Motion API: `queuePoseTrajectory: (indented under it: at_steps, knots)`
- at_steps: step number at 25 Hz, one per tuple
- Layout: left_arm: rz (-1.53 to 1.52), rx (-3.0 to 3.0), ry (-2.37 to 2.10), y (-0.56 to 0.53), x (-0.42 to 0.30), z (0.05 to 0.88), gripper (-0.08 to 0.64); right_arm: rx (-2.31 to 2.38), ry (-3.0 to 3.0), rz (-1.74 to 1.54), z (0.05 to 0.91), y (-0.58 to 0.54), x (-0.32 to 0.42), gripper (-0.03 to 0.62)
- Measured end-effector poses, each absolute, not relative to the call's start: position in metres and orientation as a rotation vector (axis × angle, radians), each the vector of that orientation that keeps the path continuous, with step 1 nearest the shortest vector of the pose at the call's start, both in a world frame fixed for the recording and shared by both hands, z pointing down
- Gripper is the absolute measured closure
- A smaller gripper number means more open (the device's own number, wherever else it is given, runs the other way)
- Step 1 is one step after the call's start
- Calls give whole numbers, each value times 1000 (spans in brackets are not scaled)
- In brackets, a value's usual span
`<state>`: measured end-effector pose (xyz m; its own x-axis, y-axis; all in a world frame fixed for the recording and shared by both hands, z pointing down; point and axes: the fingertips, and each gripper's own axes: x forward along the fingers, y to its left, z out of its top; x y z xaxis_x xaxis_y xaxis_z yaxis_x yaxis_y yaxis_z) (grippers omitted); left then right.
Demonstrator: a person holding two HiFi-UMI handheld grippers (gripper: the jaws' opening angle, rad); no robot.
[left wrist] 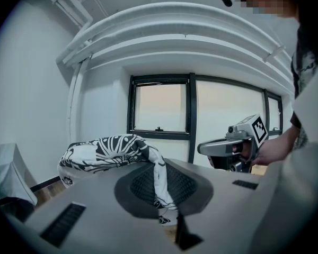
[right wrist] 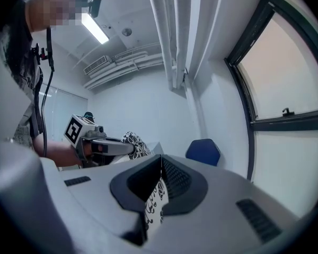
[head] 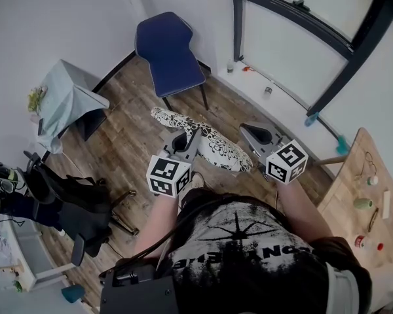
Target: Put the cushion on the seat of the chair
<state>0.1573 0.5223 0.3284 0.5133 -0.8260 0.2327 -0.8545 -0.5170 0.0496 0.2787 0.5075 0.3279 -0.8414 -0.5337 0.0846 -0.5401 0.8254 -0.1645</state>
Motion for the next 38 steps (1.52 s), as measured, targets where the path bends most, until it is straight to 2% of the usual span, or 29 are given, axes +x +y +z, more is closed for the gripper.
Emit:
queuePoseTrajectory:
  at_steps: [7, 17, 38]
  knots:
    - [282, 2571, -1417, 514, 147, 355, 534, 886, -2940, 306, 350, 501, 272, 575]
    - [273, 2564, -1365, 427, 117, 369, 534, 875, -2894, 284, 359, 423, 234, 574]
    - [285, 2617, -1286, 254, -31, 378, 534, 903, -2865, 211, 368, 263, 73, 574]
